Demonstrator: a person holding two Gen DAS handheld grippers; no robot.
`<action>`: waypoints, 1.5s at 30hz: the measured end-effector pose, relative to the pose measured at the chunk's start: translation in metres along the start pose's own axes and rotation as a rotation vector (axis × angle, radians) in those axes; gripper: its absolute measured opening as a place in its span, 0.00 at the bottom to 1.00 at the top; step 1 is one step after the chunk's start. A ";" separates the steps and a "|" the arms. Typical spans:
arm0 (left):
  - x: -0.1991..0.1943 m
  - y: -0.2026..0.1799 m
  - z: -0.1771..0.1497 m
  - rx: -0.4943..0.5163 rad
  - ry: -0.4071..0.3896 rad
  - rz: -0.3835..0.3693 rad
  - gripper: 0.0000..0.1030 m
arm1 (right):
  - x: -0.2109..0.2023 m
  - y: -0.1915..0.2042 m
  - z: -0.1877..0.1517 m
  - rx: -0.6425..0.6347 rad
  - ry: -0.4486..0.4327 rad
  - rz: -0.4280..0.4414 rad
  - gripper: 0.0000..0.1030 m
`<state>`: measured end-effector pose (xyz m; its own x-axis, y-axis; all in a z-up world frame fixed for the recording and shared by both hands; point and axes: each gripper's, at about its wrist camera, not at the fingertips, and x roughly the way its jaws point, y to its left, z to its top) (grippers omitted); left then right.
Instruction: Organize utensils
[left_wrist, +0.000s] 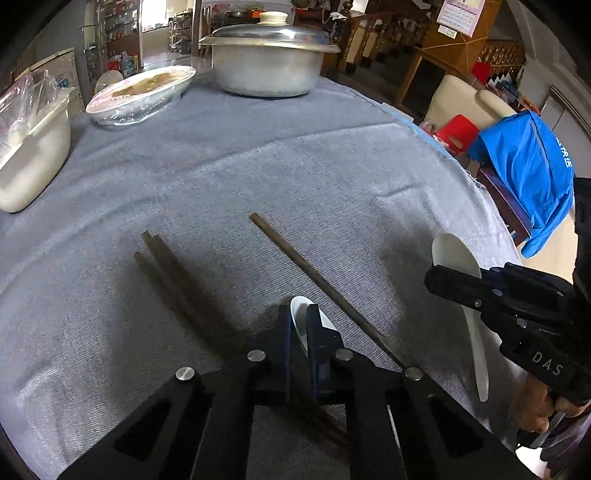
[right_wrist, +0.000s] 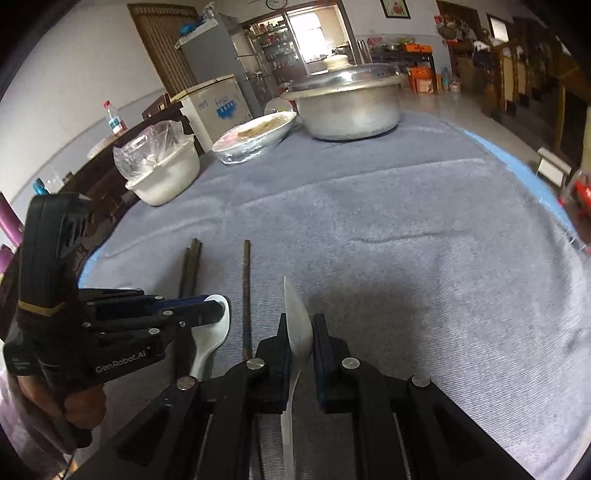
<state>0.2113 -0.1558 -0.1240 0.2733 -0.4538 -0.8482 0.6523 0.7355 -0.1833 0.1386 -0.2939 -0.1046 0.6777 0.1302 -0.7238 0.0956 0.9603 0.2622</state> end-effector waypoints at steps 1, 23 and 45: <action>0.001 -0.001 0.001 -0.001 0.001 -0.001 0.08 | -0.001 0.000 0.001 -0.007 -0.002 -0.008 0.11; 0.006 -0.013 0.005 0.048 0.000 0.026 0.10 | -0.011 0.006 0.012 -0.088 -0.038 -0.135 0.11; 0.005 -0.008 0.006 0.009 -0.011 0.025 0.05 | -0.018 0.015 0.016 -0.126 -0.048 -0.180 0.11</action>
<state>0.2115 -0.1672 -0.1236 0.2970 -0.4411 -0.8469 0.6514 0.7421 -0.1580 0.1395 -0.2861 -0.0771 0.6920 -0.0550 -0.7198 0.1284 0.9906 0.0478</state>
